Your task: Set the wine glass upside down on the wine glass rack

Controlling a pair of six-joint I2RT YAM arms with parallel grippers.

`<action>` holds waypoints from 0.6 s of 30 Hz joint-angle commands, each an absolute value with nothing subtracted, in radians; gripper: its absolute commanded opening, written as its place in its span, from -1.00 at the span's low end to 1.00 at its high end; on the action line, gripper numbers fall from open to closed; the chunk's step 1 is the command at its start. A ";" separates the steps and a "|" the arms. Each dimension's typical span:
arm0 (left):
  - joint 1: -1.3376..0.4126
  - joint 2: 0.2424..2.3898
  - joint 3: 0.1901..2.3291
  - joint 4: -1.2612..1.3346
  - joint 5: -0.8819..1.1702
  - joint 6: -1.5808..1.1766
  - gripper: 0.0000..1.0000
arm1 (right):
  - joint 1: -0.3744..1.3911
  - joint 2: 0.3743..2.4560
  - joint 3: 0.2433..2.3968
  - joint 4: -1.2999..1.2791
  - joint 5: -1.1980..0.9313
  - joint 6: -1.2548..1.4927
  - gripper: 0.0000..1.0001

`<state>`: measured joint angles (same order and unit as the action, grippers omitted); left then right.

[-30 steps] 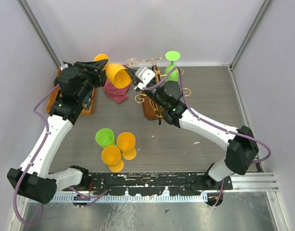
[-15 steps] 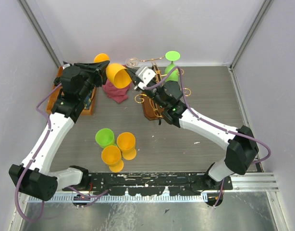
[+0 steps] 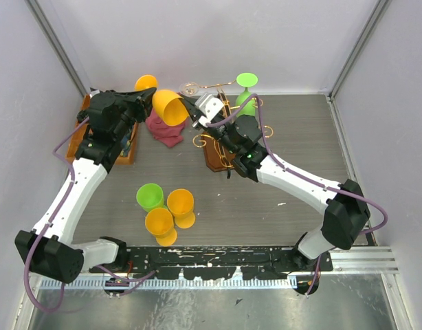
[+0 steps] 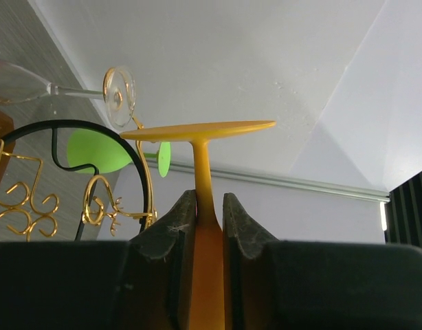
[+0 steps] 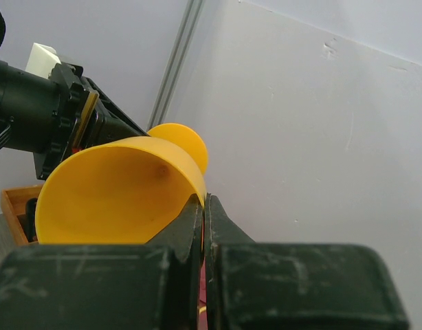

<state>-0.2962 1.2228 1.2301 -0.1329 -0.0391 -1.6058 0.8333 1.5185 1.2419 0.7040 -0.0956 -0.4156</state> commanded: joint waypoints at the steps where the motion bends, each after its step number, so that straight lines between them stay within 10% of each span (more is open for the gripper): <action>1: -0.308 1.235 1.271 -0.086 0.009 -1.598 -0.55 | 0.851 1.503 1.295 0.764 -0.175 -0.377 -0.99; 18: -0.306 1.255 1.318 -0.035 -0.018 -1.483 -1.00 | 0.851 1.486 1.280 0.738 -0.123 -0.419 -0.76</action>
<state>-0.2955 1.2499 1.2644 -0.1207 -0.0391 -1.5688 0.8299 1.5185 1.2438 0.7120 -0.0875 -0.4301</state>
